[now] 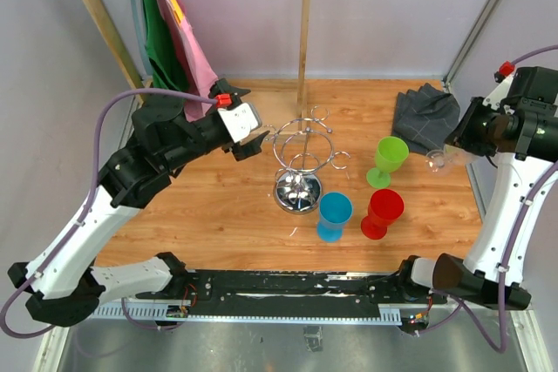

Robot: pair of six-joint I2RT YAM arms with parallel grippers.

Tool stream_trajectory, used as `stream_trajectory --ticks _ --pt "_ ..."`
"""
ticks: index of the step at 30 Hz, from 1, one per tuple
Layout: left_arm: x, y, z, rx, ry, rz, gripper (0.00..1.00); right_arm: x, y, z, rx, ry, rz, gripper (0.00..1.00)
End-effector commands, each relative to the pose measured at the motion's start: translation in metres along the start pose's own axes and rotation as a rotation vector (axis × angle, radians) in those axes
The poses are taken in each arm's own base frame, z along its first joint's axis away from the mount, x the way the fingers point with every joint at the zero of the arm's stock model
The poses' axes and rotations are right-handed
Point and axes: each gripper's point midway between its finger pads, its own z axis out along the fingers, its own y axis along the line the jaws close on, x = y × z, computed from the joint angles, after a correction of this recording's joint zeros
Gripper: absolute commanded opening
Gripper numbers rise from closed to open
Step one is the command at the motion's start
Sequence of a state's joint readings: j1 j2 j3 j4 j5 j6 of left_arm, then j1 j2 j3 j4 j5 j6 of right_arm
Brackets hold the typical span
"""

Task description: Take the wine glass off the wine glass rack

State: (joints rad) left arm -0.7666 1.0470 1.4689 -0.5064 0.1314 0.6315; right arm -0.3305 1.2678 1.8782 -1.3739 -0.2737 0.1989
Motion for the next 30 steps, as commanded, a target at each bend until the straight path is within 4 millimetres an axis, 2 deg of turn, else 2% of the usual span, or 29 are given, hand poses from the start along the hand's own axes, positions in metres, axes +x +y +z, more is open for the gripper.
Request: stream_trajectory --ticks 1,3,7,16,23,30 --pt "-0.016 0.014 0.002 -0.060 -0.043 -0.051 0.90 0.009 -0.020 -0.003 0.096 0.008 -0.019 0.01" --pt "-0.015 0.015 0.004 -0.066 -0.040 -0.067 0.90 0.022 -0.023 0.004 0.102 0.039 -0.013 0.01" --pt "-0.019 0.017 0.006 -0.070 -0.043 -0.085 0.90 0.048 -0.031 0.031 0.106 0.087 0.023 0.01" --pt "-0.021 0.021 0.006 -0.078 -0.025 -0.129 0.90 0.058 -0.042 0.077 0.160 0.103 0.021 0.01" --pt "-0.020 0.025 0.004 -0.102 -0.009 -0.155 0.90 0.107 -0.055 0.110 0.207 0.236 0.045 0.01" --pt "-0.015 0.023 0.007 -0.095 0.003 -0.146 0.89 0.135 -0.060 0.126 0.238 0.277 0.054 0.01"
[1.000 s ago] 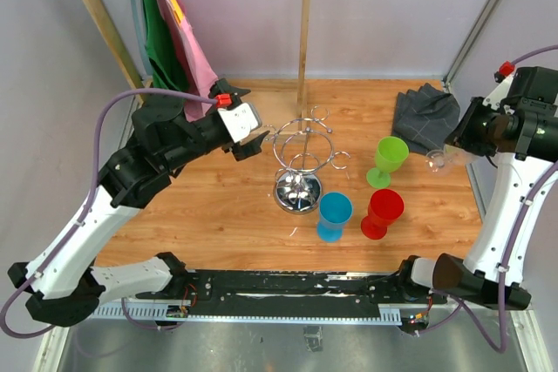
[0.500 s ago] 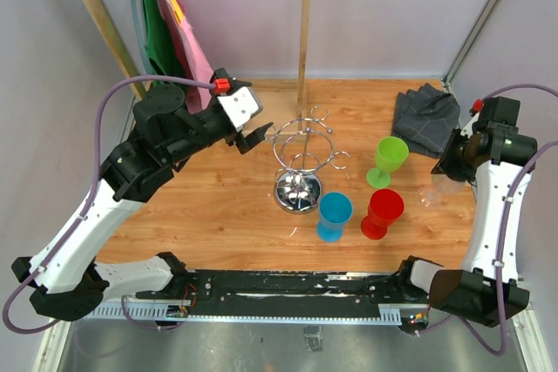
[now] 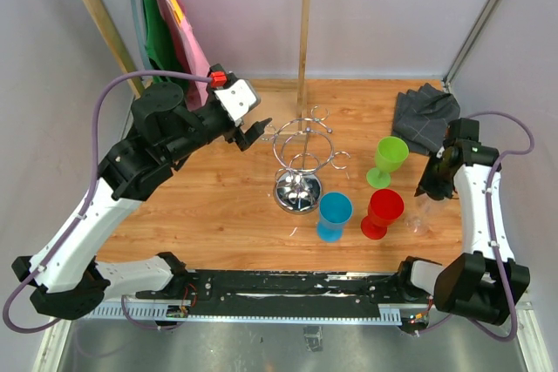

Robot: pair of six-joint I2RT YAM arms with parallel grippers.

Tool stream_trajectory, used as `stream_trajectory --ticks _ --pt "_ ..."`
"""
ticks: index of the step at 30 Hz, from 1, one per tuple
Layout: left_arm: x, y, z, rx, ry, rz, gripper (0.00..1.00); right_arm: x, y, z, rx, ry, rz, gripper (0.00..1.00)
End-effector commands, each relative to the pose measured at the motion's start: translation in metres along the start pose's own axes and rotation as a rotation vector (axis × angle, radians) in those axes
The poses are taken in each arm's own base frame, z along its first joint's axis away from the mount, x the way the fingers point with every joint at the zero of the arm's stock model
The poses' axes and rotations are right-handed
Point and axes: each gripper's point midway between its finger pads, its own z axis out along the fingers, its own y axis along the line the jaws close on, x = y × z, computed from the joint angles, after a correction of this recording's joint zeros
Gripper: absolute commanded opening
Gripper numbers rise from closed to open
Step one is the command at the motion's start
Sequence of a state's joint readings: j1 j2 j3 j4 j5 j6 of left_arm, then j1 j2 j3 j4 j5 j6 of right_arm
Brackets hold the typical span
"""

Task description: Take the wine glass off the wine glass rack

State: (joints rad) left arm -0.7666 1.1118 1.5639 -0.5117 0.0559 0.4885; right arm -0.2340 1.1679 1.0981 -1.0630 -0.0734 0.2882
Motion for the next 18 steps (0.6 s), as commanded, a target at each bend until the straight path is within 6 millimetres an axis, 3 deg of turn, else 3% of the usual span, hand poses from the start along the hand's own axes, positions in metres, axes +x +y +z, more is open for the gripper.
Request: stream_trajectory --ticks 1,12,15,18 --pt "-0.0063 0.0039 0.0004 -0.015 -0.015 -0.006 0.90 -0.0059 0.0026 0.0028 0.021 -0.064 0.010 0.01" --pt "-0.0010 -0.0017 0.0032 0.007 -0.010 0.001 0.90 -0.0056 -0.0020 0.0017 0.054 -0.071 0.005 0.03" --pt "-0.0006 -0.0013 0.0017 0.004 -0.009 0.003 0.89 -0.0018 -0.0014 0.0015 0.047 -0.067 0.011 0.11" --pt "-0.0001 -0.0014 -0.0001 0.002 -0.009 0.003 0.89 -0.0011 0.0012 -0.0013 0.031 -0.074 0.010 0.26"
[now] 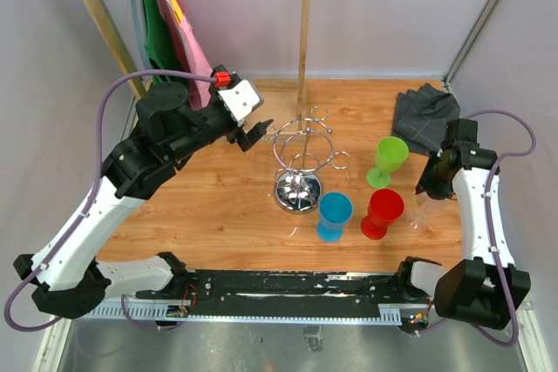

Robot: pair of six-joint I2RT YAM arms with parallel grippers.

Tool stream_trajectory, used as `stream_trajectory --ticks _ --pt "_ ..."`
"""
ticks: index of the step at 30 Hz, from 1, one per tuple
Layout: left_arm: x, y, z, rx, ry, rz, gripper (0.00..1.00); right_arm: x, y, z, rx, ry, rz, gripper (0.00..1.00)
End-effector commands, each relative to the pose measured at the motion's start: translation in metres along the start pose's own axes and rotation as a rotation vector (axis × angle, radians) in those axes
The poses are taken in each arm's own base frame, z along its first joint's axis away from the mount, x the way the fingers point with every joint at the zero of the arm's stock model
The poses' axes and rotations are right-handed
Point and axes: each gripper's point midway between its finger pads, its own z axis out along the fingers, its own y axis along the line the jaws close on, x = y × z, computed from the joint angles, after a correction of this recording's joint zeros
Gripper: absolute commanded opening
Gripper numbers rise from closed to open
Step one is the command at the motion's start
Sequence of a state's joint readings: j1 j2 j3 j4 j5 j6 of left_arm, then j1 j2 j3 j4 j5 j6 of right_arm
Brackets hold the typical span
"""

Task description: Take the wine glass off the wine glass rack

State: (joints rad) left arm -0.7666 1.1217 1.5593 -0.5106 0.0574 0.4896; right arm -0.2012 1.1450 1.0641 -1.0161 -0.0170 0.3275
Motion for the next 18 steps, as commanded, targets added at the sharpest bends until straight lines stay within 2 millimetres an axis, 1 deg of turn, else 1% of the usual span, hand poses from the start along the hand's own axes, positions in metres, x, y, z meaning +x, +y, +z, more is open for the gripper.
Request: stream_trajectory --ticks 1,5,10,14,18 --pt "-0.004 0.000 -0.005 -0.004 -0.020 0.003 0.89 0.001 0.002 -0.008 -0.009 -0.032 0.003 0.31" --pt "-0.003 -0.001 -0.007 -0.002 -0.019 0.004 0.90 -0.001 0.004 -0.015 -0.017 -0.039 -0.003 0.44" --pt "-0.003 -0.001 -0.009 -0.001 -0.020 0.002 0.89 -0.001 0.004 -0.027 -0.025 -0.052 -0.005 0.53" --pt "-0.004 -0.001 -0.011 -0.004 -0.022 -0.005 0.90 -0.005 0.008 -0.051 -0.052 -0.086 -0.005 0.64" --pt "-0.008 0.000 -0.011 -0.008 -0.025 -0.048 0.91 -0.011 0.016 -0.085 -0.107 -0.131 -0.007 0.69"
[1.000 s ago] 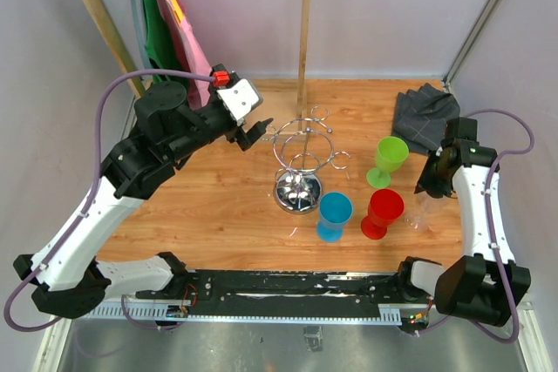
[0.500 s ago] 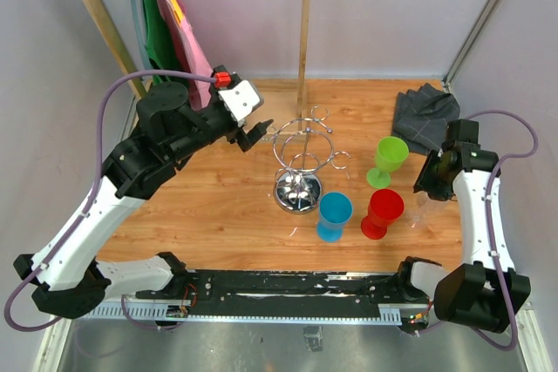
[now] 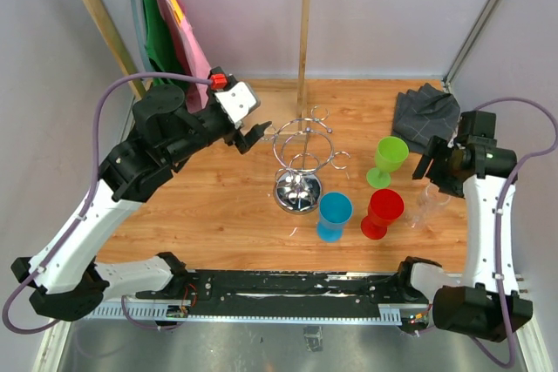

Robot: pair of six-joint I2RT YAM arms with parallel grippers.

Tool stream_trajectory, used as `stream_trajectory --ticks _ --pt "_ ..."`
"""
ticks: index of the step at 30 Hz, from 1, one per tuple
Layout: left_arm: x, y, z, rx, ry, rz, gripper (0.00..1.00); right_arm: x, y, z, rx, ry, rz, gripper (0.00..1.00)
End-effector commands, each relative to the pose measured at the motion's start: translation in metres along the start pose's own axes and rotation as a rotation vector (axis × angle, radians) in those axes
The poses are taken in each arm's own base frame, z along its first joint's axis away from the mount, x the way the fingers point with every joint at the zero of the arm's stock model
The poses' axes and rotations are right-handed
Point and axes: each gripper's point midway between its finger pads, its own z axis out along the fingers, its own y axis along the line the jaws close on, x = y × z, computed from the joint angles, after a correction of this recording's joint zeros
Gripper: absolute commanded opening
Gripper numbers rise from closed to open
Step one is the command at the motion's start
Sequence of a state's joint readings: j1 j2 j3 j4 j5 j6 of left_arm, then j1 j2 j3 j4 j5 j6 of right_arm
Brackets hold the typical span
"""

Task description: Take the wine glass off the wine glass rack

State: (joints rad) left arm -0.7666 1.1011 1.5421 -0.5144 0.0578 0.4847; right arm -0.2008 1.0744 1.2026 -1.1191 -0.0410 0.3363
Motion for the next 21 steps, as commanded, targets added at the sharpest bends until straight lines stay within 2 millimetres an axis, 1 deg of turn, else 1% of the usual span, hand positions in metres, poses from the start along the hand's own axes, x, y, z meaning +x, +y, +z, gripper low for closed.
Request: stream_trajectory --ticks 1,3,4,5,6,7,8,10,12,13,15,17,20,21 --pt "-0.011 0.002 -0.007 -0.012 -0.026 -0.062 0.91 -0.005 0.013 -0.046 -0.071 -0.056 -0.016 0.71" --pt "-0.012 0.006 -0.007 -0.031 -0.021 -0.106 0.92 -0.014 0.018 -0.067 -0.097 -0.105 -0.018 0.78" --pt "-0.011 0.009 -0.007 -0.042 -0.017 -0.130 0.92 -0.020 0.020 -0.078 -0.110 -0.136 -0.021 0.86" --pt "-0.007 0.014 -0.006 -0.051 -0.009 -0.156 0.93 -0.028 0.023 -0.087 -0.121 -0.172 -0.022 0.98" --pt "0.000 0.020 -0.004 -0.061 0.002 -0.191 0.93 -0.039 0.026 -0.098 -0.133 -0.211 -0.028 0.99" --pt "0.010 0.028 -0.002 -0.073 0.020 -0.237 0.93 -0.047 0.028 -0.101 -0.137 -0.223 -0.034 0.99" --pt "0.022 0.037 0.000 -0.086 0.039 -0.285 0.93 -0.055 0.031 -0.101 -0.140 -0.232 -0.036 0.98" --pt "0.056 0.059 0.005 -0.128 0.089 -0.412 0.93 -0.072 0.033 -0.094 -0.135 -0.260 -0.029 0.98" --pt "0.091 0.077 0.007 -0.175 0.135 -0.523 0.93 -0.087 0.031 -0.086 -0.108 -0.309 -0.004 0.98" --pt "0.109 0.083 0.008 -0.194 0.156 -0.566 0.93 -0.094 0.028 -0.083 -0.086 -0.338 0.016 0.98" --pt "0.141 0.088 0.008 -0.231 0.191 -0.606 0.93 -0.103 0.019 -0.080 -0.034 -0.386 0.045 0.98" --pt "0.168 0.085 0.006 -0.260 0.217 -0.609 0.93 -0.106 0.009 -0.072 0.025 -0.398 0.052 0.98" --pt "0.197 0.077 0.002 -0.291 0.241 -0.597 0.93 -0.099 -0.003 -0.055 0.083 -0.381 0.051 0.98" --pt "0.209 0.072 0.001 -0.296 0.260 -0.598 0.93 -0.092 -0.006 -0.045 0.095 -0.357 0.053 0.98"
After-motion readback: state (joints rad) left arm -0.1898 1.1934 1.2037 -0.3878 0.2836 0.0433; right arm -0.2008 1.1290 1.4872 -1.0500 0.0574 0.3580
